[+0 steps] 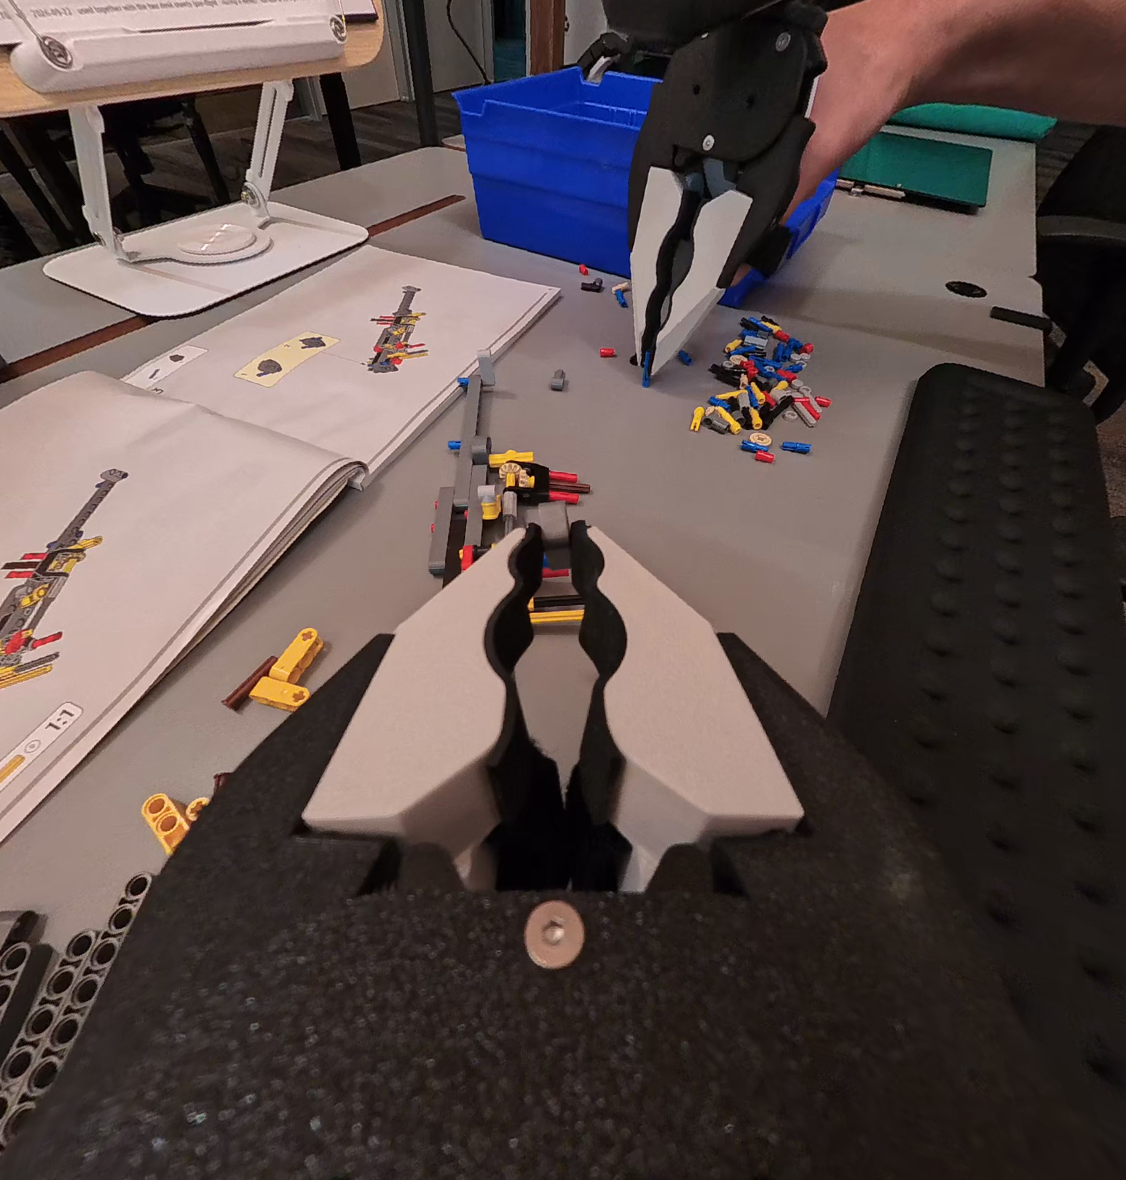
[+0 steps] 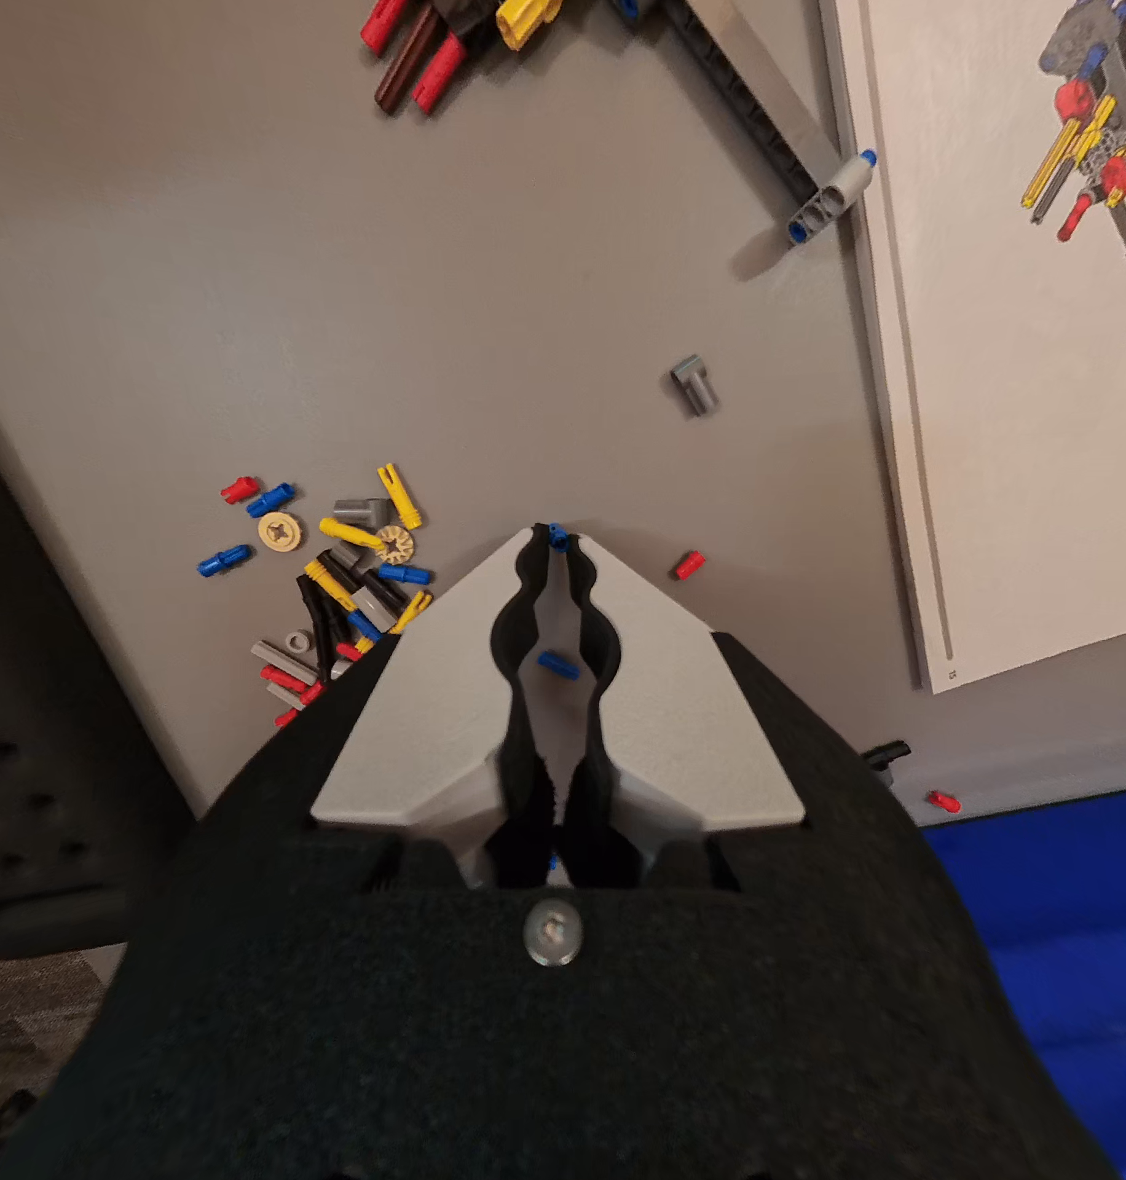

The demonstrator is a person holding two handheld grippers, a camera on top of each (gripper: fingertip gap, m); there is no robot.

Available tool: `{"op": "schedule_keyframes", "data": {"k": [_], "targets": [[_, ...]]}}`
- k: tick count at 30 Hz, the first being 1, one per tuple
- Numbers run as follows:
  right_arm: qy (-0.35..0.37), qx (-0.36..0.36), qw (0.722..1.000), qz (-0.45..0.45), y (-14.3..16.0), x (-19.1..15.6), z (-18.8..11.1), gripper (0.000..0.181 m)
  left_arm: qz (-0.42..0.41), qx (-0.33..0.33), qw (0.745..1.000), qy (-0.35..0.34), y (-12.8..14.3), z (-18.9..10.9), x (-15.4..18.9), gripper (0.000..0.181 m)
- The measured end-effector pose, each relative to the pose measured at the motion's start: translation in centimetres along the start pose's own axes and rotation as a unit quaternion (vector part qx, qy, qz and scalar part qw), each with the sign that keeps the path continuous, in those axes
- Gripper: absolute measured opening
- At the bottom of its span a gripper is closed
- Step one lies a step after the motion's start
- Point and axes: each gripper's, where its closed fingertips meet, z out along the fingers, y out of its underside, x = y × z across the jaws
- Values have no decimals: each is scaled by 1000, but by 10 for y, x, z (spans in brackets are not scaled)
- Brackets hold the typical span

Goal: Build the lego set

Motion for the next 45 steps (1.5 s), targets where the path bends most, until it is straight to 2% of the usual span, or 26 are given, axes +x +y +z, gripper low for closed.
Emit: {"op": "schedule_keyframes", "data": {"k": [3,6,8,9,11,13,15,17,22,31,41,45], "targets": [[19,35,999,-18,-18,0,-7,4,-17,8,1000,7,-3,-2,0,7],[60,160,984,-43,-90,-22,-42,4,-69,37,996,34,-12,-7,-1,7],[87,266,957,-70,-150,-60,-66,4,-109,58,991,56,-18,-11,-1,7],[123,295,944,-82,-171,-73,-71,4,-126,69,987,66,-21,-13,-2,7],[205,335,916,-81,-198,-89,-73,4,-150,87,981,84,-27,-17,-1,7],[255,361,895,-51,-211,-96,-70,4,-163,95,978,90,-30,-19,-2,7],[272,397,877,-3,-217,-100,-73,4,-163,95,978,87,-30,-19,-3,7],[275,400,874,27,-219,-102,-70,4,-155,95,979,87,-30,-19,-1,7],[286,378,880,24,-220,-104,-58,4,-146,94,981,90,-31,-19,3,7],[324,377,868,-2,-221,-102,-58,4,-146,98,980,89,-32,-21,0,7],[291,413,861,56,-220,-100,-53,4,2,83,996,-23,-30,-18,-6,6],[288,419,857,78,-220,-97,-49,3,21,72,996,-47,-27,-17,-9,6]]}}
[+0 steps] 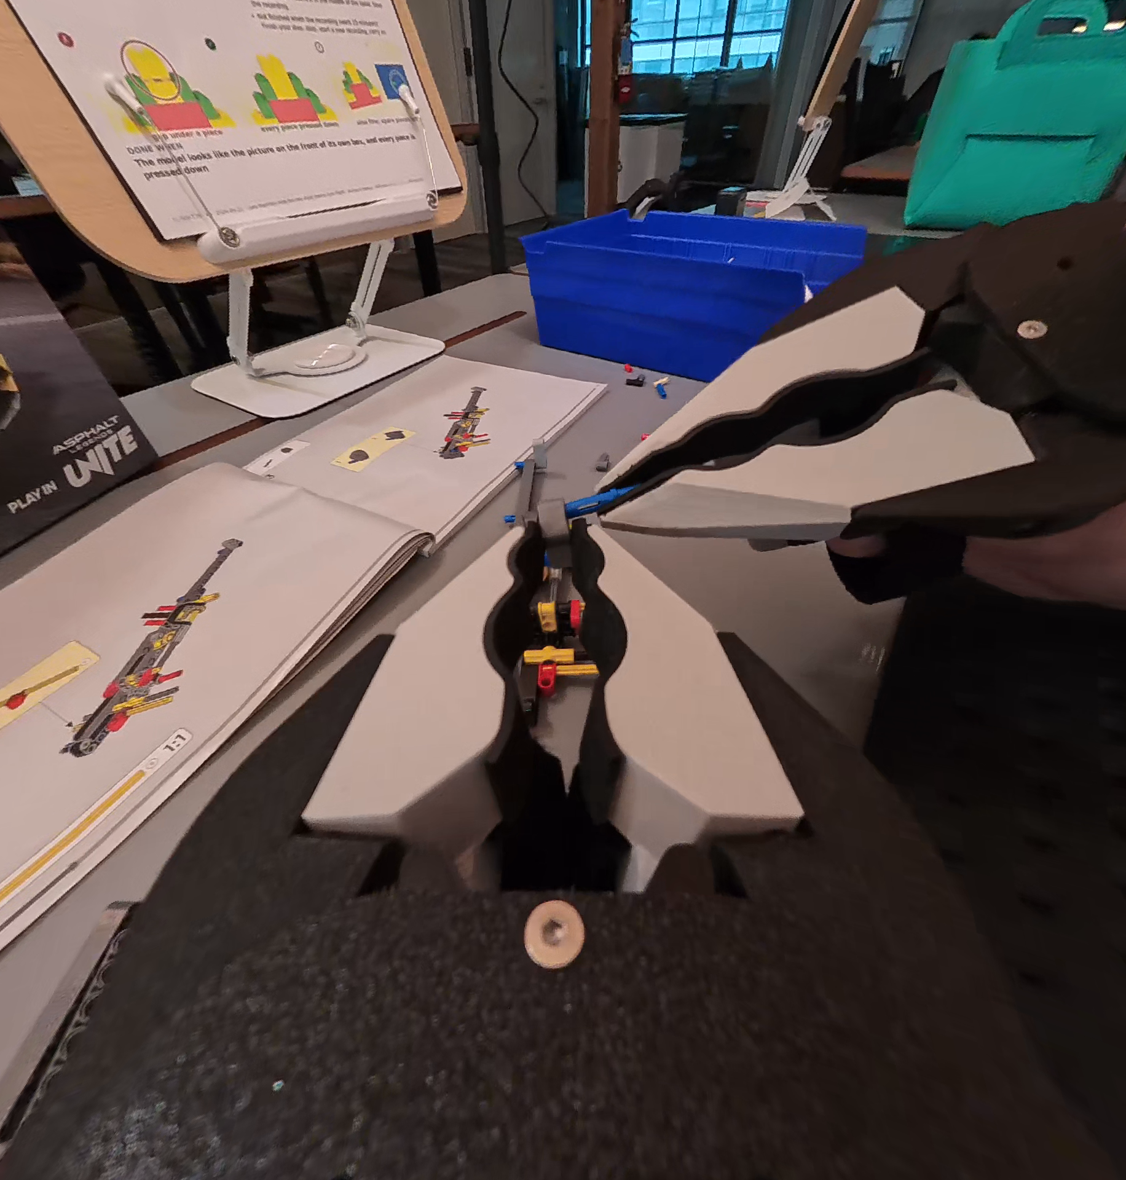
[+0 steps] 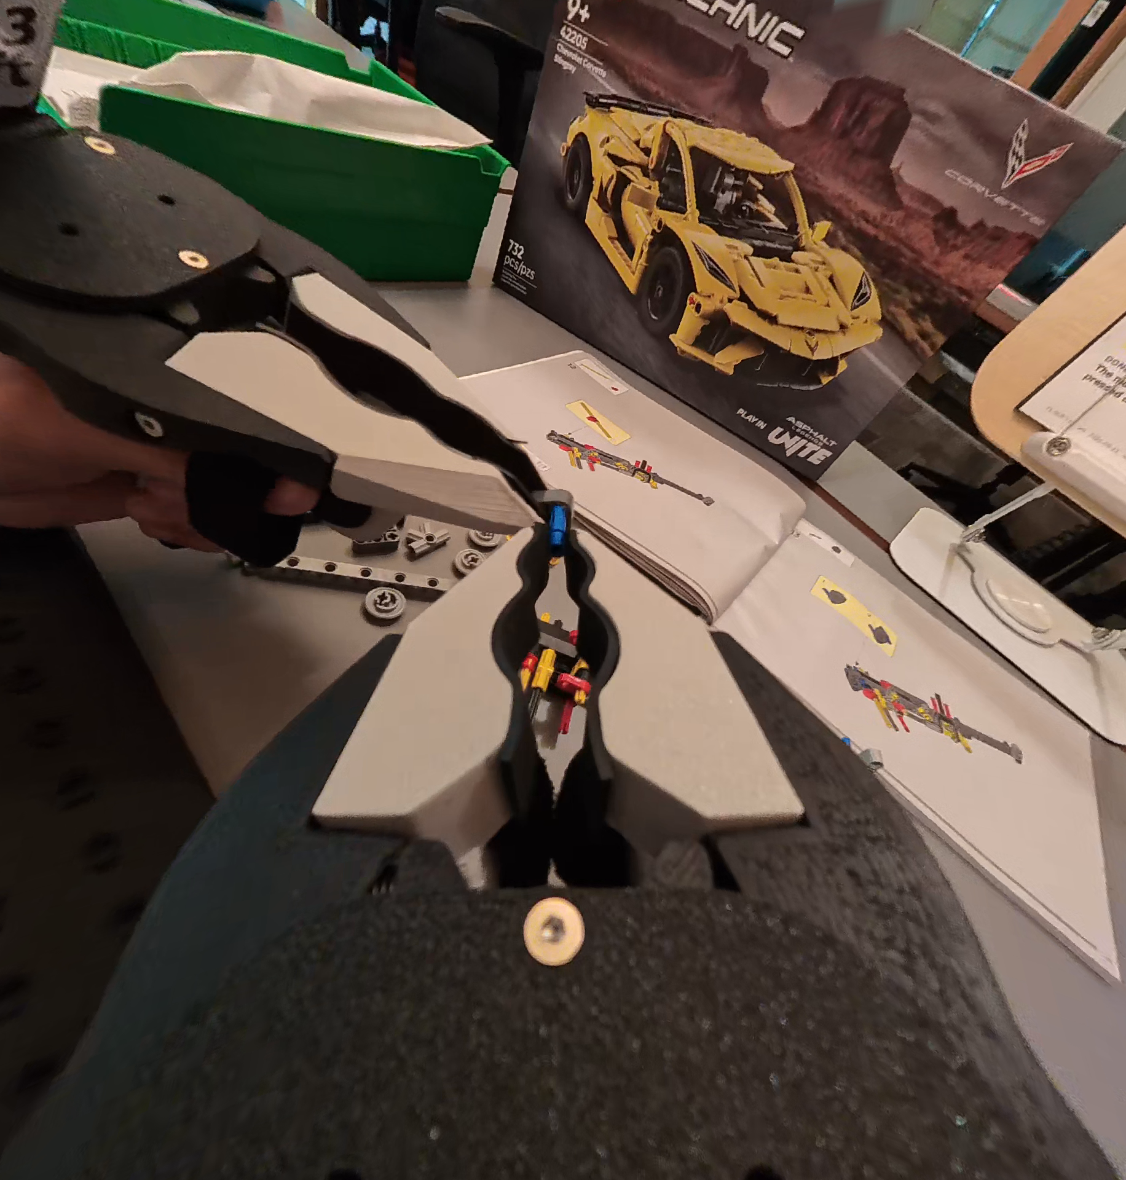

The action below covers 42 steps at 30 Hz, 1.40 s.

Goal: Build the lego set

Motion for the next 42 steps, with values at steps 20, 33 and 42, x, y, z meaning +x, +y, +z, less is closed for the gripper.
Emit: {"op": "schedule_keyframes", "data": {"k": [20,33,42], "targets": [[64,-24,988,-140,21,-1,9,3,0,-57,998,-1,20,7,-3,6],[-42,-20,998,47,23,0,6,4,209,-77,974,-46,24,12,13,7],[-87,-4,988,125,31,20,-8,4,105,-79,991,-26,26,10,3,6]]}}
